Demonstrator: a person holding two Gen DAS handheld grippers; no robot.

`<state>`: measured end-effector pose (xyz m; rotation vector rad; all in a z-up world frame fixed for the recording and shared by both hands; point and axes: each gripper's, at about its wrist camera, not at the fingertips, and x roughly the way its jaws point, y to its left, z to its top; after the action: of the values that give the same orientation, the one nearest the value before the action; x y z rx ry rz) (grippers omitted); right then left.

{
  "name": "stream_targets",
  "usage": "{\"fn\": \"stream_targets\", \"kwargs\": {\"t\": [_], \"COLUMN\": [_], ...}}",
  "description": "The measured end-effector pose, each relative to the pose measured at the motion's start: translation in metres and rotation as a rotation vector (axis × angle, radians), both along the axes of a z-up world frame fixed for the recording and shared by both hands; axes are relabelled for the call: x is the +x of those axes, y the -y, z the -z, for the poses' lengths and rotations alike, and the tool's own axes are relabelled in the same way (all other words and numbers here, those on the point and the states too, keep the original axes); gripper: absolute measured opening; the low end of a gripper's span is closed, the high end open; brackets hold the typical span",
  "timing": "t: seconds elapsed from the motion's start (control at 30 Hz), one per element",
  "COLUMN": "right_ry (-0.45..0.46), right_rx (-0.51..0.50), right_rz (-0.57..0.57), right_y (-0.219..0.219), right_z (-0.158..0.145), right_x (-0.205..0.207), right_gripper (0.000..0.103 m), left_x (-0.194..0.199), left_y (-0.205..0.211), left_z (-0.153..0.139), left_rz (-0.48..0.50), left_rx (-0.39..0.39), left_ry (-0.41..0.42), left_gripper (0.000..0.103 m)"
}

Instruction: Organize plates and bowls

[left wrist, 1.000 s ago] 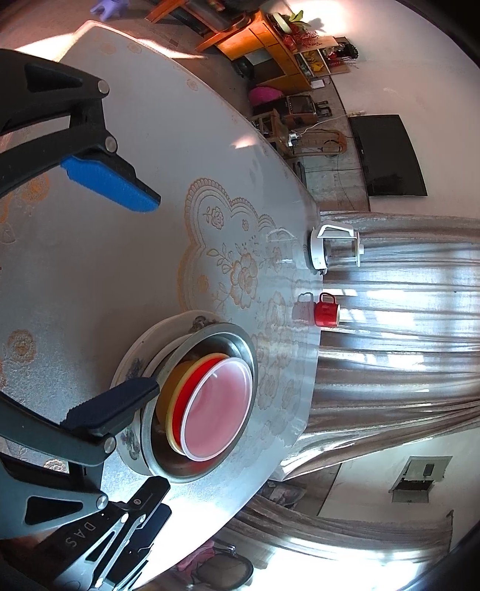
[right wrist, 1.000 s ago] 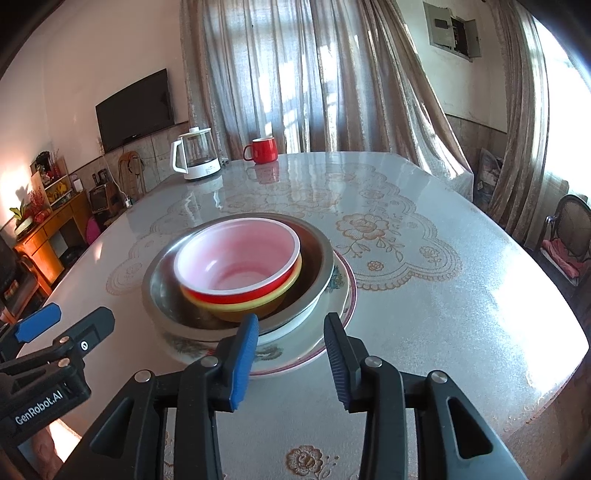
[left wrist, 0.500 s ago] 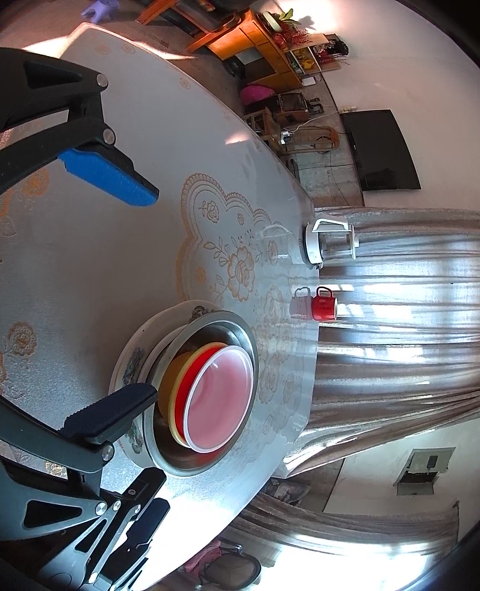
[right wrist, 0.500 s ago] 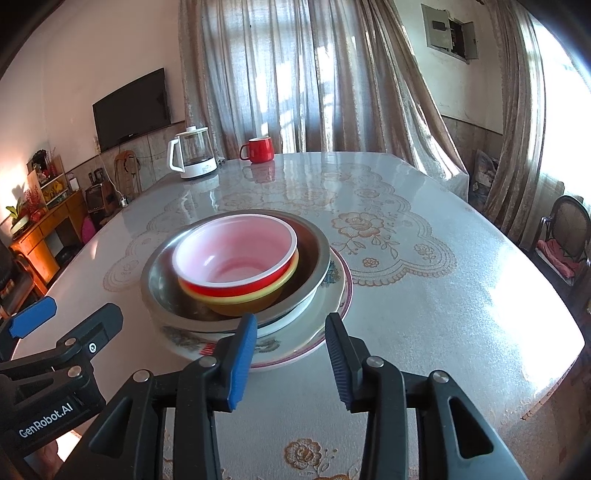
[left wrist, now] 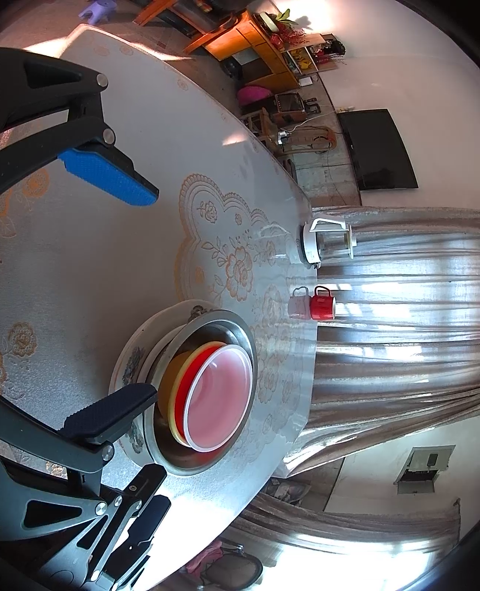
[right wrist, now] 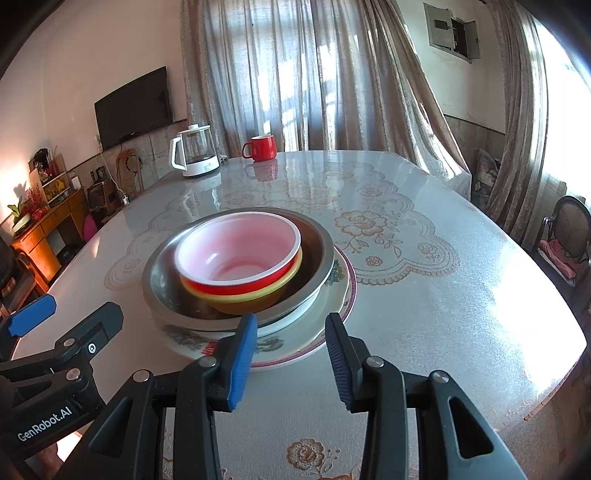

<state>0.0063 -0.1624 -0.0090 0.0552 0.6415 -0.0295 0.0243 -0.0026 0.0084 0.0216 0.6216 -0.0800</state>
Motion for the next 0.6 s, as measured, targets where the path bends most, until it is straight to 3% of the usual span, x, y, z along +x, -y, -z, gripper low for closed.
{"fn": "stream_targets", "kwargs": {"t": [0.6], "right_ry": [-0.005], "right_rx": [-0.002], "right_rz": [-0.009], "right_y": [-0.0031], "right_z": [0.0006], "right_x": [0.0033], "right_gripper": [0.038], "left_x": [0.0004], "left_y": [0.0009], "left_z": [-0.0005], "left_rz": [0.003], "left_rx": [-0.001], "left_ry": [0.007], "left_gripper": [0.097]}}
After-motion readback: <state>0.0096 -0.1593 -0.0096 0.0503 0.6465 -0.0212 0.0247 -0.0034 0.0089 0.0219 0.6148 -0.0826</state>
